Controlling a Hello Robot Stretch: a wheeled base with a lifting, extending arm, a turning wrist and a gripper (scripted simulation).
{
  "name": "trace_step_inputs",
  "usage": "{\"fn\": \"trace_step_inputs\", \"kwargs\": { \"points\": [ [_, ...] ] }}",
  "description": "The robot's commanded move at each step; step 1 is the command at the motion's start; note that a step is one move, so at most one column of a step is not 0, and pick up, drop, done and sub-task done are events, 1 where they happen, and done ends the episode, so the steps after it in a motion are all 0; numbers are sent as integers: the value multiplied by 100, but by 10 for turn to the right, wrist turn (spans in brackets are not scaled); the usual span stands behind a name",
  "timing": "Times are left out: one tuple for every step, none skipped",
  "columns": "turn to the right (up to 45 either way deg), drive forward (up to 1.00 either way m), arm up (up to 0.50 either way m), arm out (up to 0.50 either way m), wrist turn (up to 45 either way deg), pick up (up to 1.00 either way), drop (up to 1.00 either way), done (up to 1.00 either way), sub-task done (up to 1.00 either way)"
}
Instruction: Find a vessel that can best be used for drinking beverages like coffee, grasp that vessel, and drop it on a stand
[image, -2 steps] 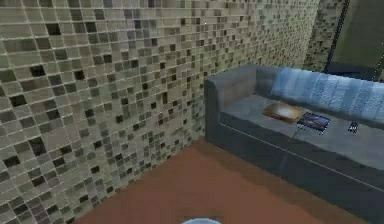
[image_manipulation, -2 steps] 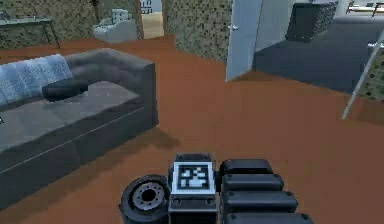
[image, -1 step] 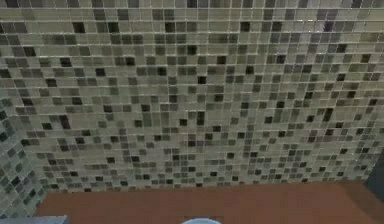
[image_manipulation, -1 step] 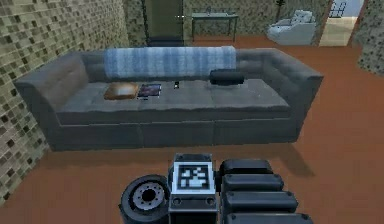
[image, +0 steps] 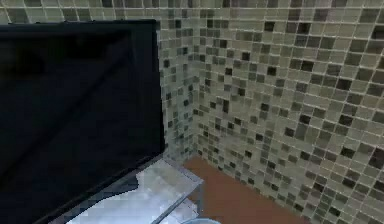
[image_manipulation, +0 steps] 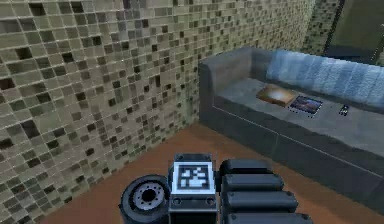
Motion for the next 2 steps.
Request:
{"fn": "trace_step_inputs", "kwargs": {
  "points": [
    [-450,0,0,0,0,0,0,0,0],
    [-240,0,0,0,0,0,0,0,0]
  ]
}}
